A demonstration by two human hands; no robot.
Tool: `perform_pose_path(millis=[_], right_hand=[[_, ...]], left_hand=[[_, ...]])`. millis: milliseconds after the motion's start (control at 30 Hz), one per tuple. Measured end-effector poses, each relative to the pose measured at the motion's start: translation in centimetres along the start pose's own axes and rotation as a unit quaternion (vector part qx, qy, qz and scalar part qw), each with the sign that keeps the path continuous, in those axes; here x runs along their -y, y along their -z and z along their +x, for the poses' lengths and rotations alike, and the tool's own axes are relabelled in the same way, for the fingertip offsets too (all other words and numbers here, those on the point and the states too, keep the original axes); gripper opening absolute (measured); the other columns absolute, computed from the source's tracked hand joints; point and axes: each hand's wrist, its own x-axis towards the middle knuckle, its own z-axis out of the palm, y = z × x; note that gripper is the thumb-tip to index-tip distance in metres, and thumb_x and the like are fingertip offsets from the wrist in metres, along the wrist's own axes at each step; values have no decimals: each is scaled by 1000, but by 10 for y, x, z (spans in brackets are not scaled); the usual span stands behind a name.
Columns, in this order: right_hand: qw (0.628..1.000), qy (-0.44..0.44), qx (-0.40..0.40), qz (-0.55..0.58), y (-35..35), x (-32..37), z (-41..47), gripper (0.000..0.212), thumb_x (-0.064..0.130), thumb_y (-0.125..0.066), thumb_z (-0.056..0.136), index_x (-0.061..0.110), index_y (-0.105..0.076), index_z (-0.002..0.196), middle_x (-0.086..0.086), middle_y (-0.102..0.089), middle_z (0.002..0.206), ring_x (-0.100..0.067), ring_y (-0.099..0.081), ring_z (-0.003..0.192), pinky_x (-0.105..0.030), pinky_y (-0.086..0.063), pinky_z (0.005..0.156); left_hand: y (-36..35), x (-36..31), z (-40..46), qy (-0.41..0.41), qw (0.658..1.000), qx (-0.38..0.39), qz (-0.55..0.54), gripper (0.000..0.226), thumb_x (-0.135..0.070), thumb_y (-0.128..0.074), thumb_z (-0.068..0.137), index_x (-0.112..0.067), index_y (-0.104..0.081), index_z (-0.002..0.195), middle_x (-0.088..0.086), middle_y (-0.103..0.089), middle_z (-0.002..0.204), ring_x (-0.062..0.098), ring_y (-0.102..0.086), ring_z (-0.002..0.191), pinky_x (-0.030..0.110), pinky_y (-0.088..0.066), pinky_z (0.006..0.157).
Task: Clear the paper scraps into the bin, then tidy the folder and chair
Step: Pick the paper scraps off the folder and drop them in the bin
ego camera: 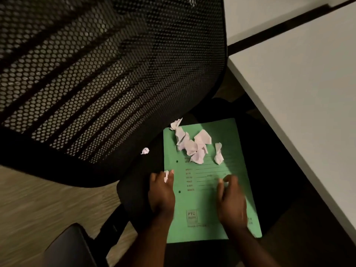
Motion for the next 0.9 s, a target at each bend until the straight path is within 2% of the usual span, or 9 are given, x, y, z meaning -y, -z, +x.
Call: perform_pose_path(millis=[67, 167, 267, 367, 467, 567, 667, 733, 900], right_hand=[[999, 3, -12, -35, 2, 15, 22, 39, 53, -47, 90, 19, -46, 111, -10, -62, 98, -30, -59, 89, -36, -48, 71], [990, 28, 3, -138, 3, 38, 54, 77, 70, -47, 79, 23, -33, 139, -16, -48, 120, -33, -51, 108, -41, -48, 85], [990, 56, 14, -131, -3, 57, 82, 84, 71, -56, 74, 32, -25, 142, -19, -34, 131, -34, -56, 106, -41, -52, 84], [982, 97, 38, -158, -15, 64, 101, 85, 71, -61, 70, 34, -26, 138, -19, -39, 129, -35, -57, 104, -42, -51, 81], [953, 108, 15, -283, -27, 64, 103, 102, 96, -34, 59, 33, -27, 139, -18, -45, 127, -35, -49, 112, -47, -45, 85], [937, 124, 24, -326, -37, 57, 101, 115, 103, -19, 51, 40, -12, 147, -18, -37, 141, -38, -40, 119, -50, -42, 88], [931, 143, 63, -330, -46, 50, 104, 115, 102, -21, 53, 43, -1, 149, -14, -15, 158, -41, -31, 131, -54, -38, 95], [923, 167, 70, -340, -50, 49, 108, 107, 98, -22, 60, 41, -11, 149, -8, -11, 161, -38, -30, 132, -52, -37, 95], [910, 256, 53, -323, -59, 51, 113, 59, 67, -40, 87, 26, -50, 130, -8, -40, 146, -35, -43, 113, -43, -45, 83]], left_hand=[[8, -10, 8, 26, 1000, -13, -9, 32, -31, -60, 91, -2, -68, 80, 18, -63, 91, 38, -61, 81, 37, -43, 67], [17, -24, 5, -12, 998, -28, -47, 27, -19, -68, 82, -3, -63, 61, 15, -65, 70, 36, -61, 62, 37, -46, 57], [19, -31, 0, -34, 996, -18, -79, 29, -21, -70, 80, -6, -58, 58, 10, -65, 62, 31, -60, 55, 36, -50, 52], [20, -30, 5, -33, 995, 10, -93, 29, -34, -64, 86, -14, -52, 69, 6, -67, 67, 28, -63, 61, 39, -52, 55], [23, -25, 9, -36, 995, 6, -93, 32, -43, -60, 87, -22, -41, 71, 5, -65, 66, 30, -62, 62, 38, -49, 53], [25, -17, 13, -24, 995, 2, -97, 32, -45, -57, 88, -20, -44, 73, 3, -65, 66, 27, -63, 61, 37, -50, 53], [25, -12, 14, -29, 995, 2, -100, 30, -46, -56, 88, -19, -48, 76, 2, -66, 68, 25, -64, 62, 39, -52, 53], [24, -11, 15, -33, 994, 0, -104, 29, -45, -56, 88, -18, -52, 78, 2, -68, 70, 25, -65, 63, 39, -53, 54], [20, -9, 17, -35, 992, -3, -117, 28, -42, -57, 89, -17, -53, 78, 1, -68, 70, 24, -65, 64, 40, -53, 55]])
